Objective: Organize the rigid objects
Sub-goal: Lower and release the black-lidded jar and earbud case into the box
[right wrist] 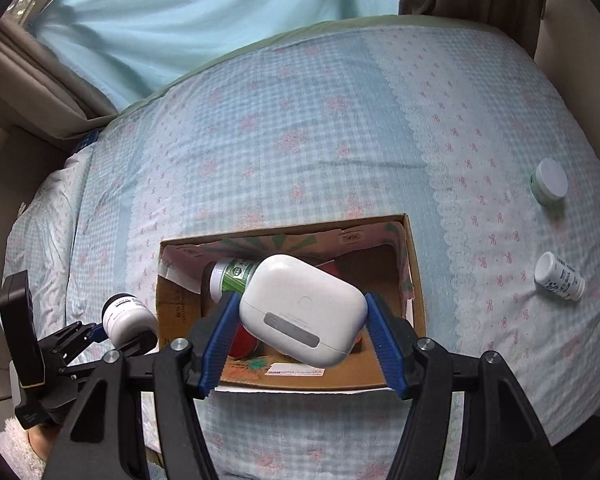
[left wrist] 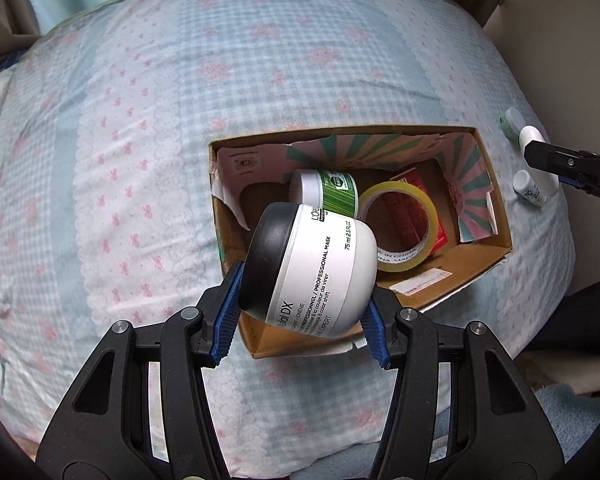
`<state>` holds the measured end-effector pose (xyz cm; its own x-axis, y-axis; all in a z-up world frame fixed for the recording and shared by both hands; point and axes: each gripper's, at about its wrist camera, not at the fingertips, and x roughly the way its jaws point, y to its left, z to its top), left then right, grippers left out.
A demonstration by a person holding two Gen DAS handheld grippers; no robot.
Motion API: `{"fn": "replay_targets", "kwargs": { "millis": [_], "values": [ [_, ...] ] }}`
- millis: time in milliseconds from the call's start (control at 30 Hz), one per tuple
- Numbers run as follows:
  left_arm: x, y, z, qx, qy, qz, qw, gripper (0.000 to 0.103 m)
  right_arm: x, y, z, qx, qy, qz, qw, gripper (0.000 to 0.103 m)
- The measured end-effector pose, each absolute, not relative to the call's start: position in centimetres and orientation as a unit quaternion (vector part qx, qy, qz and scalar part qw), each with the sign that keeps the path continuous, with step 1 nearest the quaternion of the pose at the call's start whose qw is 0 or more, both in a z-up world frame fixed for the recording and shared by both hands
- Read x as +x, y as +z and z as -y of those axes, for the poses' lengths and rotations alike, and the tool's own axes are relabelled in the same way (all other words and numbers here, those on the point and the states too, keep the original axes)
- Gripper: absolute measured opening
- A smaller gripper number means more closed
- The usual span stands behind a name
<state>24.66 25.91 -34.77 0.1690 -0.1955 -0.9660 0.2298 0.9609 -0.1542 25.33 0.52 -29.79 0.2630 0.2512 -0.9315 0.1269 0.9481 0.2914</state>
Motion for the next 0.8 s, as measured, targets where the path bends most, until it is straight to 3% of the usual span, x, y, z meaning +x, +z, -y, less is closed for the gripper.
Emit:
{"fn": "replay_targets", "kwargs": {
  "millis": [367,733,767,800],
  "values": [
    [27.8,-39.7,-23.1,0.063,-0.15,-0.666,0.728,0.046,29.9,-38.2,1.0,0.201,-0.009,-0.665,0.719,0.059],
    [28.7,-41.9,-22.7,0.088,-0.145,-0.69,0.704,0.046,31.4,-41.0,0.9,0.213,-0.026,-0.684,0.697,0.059],
    [28.7,-41.6,-22.7,0.086,-0.149,-0.685,0.707,0.049,31.5,-41.2,1.0,0.219,-0.026,-0.683,0.696,0.059],
    [28.7,-41.3,-22.6,0.086,-0.153,-0.682,0.71,0.062,31.5,-41.2,1.0,0.226,-0.023,-0.68,0.697,0.059]
  ]
}}
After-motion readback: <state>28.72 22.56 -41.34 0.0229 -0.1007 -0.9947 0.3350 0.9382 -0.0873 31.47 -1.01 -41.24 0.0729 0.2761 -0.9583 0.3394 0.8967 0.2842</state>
